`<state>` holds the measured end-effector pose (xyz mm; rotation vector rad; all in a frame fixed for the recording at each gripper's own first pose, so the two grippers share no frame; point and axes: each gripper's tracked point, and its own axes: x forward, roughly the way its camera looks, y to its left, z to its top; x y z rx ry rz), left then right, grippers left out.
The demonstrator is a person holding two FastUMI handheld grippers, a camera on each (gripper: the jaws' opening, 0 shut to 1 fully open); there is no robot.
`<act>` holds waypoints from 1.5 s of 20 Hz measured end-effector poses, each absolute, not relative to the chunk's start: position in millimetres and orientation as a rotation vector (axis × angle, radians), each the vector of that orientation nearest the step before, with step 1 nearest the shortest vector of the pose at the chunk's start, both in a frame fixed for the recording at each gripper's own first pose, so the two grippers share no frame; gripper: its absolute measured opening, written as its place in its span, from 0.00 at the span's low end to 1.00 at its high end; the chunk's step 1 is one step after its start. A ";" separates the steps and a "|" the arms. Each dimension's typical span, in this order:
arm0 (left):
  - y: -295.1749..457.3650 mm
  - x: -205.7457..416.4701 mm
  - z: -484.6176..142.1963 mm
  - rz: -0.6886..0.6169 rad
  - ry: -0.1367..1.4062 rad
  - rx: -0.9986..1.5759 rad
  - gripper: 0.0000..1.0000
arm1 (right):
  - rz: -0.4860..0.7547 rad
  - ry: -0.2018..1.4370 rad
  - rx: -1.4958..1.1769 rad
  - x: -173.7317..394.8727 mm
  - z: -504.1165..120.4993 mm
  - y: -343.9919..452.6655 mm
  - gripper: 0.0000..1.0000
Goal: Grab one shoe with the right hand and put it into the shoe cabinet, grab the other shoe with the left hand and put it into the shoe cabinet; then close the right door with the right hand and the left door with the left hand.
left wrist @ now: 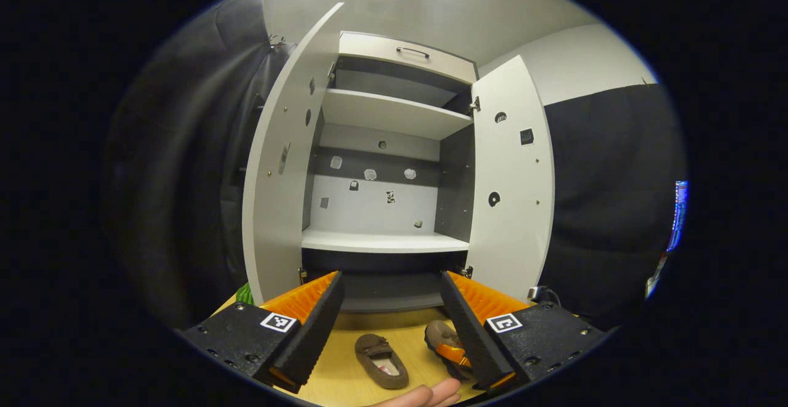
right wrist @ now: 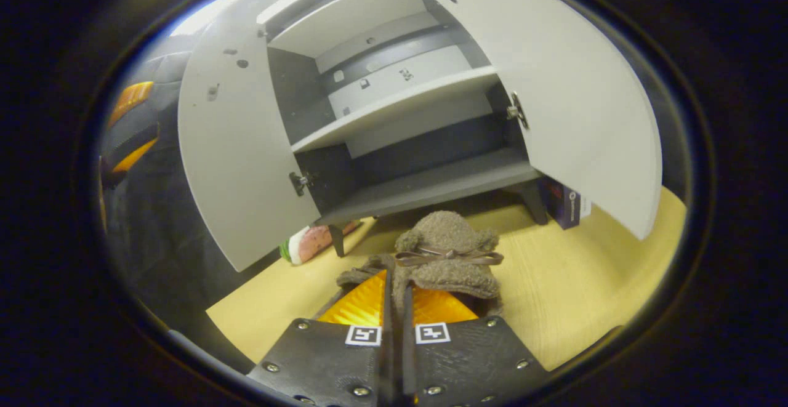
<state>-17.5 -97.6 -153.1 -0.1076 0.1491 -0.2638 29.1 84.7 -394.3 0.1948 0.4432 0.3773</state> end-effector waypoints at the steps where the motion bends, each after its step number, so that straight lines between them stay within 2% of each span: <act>1: -94.5 -16.9 -152.8 -0.260 0.145 -0.098 0.93 | 0.390 0.413 0.169 30.1 -377.1 88.8 0.06; 2: -92.1 -15.9 -151.9 -0.257 0.137 -0.088 0.96 | 0.403 0.378 0.142 33.9 -357.3 94.9 0.06; 7: -84.1 -23.2 -154.3 -0.276 0.118 -0.086 0.96 | 0.467 0.286 0.075 65.6 -259.1 130.8 0.06; 9: -80.6 -27.4 -161.3 -0.278 0.127 -0.087 0.96 | 0.459 0.230 0.045 93.7 -217.7 140.7 0.06; 14: -70.7 -31.4 -161.0 -0.253 0.116 -0.104 0.96 | 0.392 0.223 -0.015 184.2 -154.9 153.5 0.06; 16: -68.6 -27.7 -160.0 -0.243 0.115 -0.109 0.96 | 0.321 0.243 -0.018 232.0 -144.3 147.4 0.06; 17: -69.8 -27.0 -159.3 -0.247 0.114 -0.107 0.93 | 0.297 0.257 -0.021 255.4 -142.2 147.0 0.06; 19: -70.9 -23.2 -156.3 -0.248 0.108 -0.104 0.97 | 0.281 0.265 -0.051 299.2 -143.2 149.3 0.06; 20: -71.4 -21.3 -154.4 -0.245 0.100 -0.099 0.96 | 0.281 0.284 -0.050 318.1 -148.9 150.9 0.10; 21: -72.4 -19.5 -152.4 -0.243 0.094 -0.095 0.93 | 0.277 0.314 -0.043 336.5 -159.0 152.5 0.06; 22: -74.9 -17.9 -151.9 -0.250 0.085 -0.093 0.96 | 0.269 0.334 -0.045 354.3 -170.6 152.9 0.06; 25: -79.0 -8.9 -160.3 -0.268 0.086 -0.095 0.96 | 0.251 0.353 -0.079 393.5 -188.5 152.0 0.06; 28: -68.6 5.1 -160.9 -0.233 0.070 -0.029 0.97 | 0.247 0.325 -0.114 419.6 -192.4 147.6 0.06; 29: -59.7 10.6 -157.6 -0.203 0.056 -0.008 0.92 | 0.246 0.334 -0.125 424.1 -199.5 146.3 0.06; 30: -54.6 15.2 -153.2 -0.186 0.043 0.001 0.96 | 0.236 0.354 -0.132 427.4 -207.2 141.4 0.06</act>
